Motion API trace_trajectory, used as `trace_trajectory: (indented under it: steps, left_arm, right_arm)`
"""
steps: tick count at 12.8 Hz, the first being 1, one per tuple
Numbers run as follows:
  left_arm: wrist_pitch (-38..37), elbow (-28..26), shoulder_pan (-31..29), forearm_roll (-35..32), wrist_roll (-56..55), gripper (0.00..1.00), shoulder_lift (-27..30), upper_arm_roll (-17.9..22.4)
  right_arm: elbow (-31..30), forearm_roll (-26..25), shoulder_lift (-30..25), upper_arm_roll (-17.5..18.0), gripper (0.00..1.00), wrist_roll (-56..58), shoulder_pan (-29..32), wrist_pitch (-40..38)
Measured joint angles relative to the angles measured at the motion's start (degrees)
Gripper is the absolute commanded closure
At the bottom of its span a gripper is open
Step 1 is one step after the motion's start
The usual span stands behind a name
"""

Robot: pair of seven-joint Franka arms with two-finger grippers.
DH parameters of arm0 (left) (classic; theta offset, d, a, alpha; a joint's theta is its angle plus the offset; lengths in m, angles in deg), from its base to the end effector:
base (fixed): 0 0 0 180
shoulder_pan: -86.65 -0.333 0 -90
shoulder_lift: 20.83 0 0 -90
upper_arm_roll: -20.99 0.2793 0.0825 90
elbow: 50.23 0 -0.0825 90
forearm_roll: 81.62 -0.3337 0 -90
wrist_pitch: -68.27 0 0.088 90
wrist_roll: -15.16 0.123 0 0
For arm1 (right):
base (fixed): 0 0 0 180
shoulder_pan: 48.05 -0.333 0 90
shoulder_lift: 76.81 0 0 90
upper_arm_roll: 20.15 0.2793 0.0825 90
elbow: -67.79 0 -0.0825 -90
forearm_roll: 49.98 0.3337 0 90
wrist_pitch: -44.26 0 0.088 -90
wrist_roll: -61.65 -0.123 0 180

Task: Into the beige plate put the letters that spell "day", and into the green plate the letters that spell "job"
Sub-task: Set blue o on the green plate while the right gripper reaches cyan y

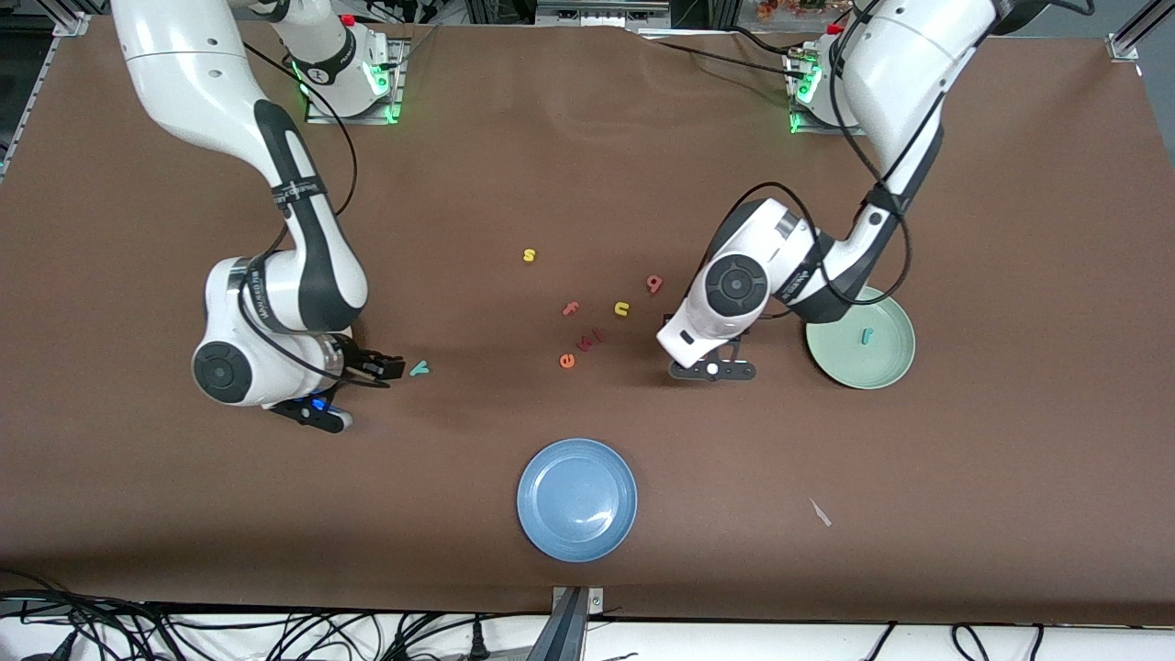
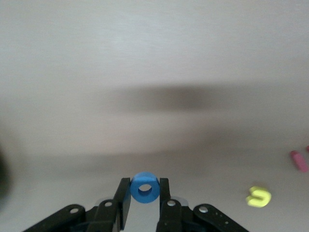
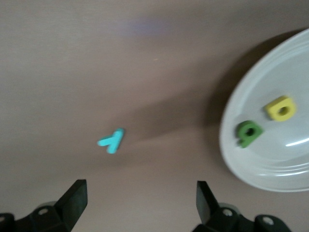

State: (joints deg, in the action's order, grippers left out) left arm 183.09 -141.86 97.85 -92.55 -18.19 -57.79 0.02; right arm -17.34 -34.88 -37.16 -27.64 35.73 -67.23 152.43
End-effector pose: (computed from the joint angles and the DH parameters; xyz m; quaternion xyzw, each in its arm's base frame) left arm 0.5317 -0.2916 0.2423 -0.9948 0.0152 0.0968 0.0277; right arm 0.5940 0.1570 0.2333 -0.9724 0.1712 0.1563 0.0257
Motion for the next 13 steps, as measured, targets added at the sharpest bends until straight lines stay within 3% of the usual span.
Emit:
trace_trajectory:
  steps: [4,9,13]
  left_arm:
    - [-6.1,0.0,-4.2,0.0,6.9,1.0,2.6,0.1]
    - [-10.7,-1.0,-11.0,-0.3,16.7,1.0,3.3,0.3]
    - [-10.8,-4.3,-15.3,-4.4,19.0,1.0,3.3,0.4]
  right_arm:
    - [0.0,0.2,0.4,0.0,0.0,-14.5,-3.3,4.0]
    - [0.0,-1.3,0.4,-0.7,0.0,-17.1,-3.3,4.3]
    - [-0.1,-2.2,0.4,-0.8,0.0,-25.9,-3.4,6.6]
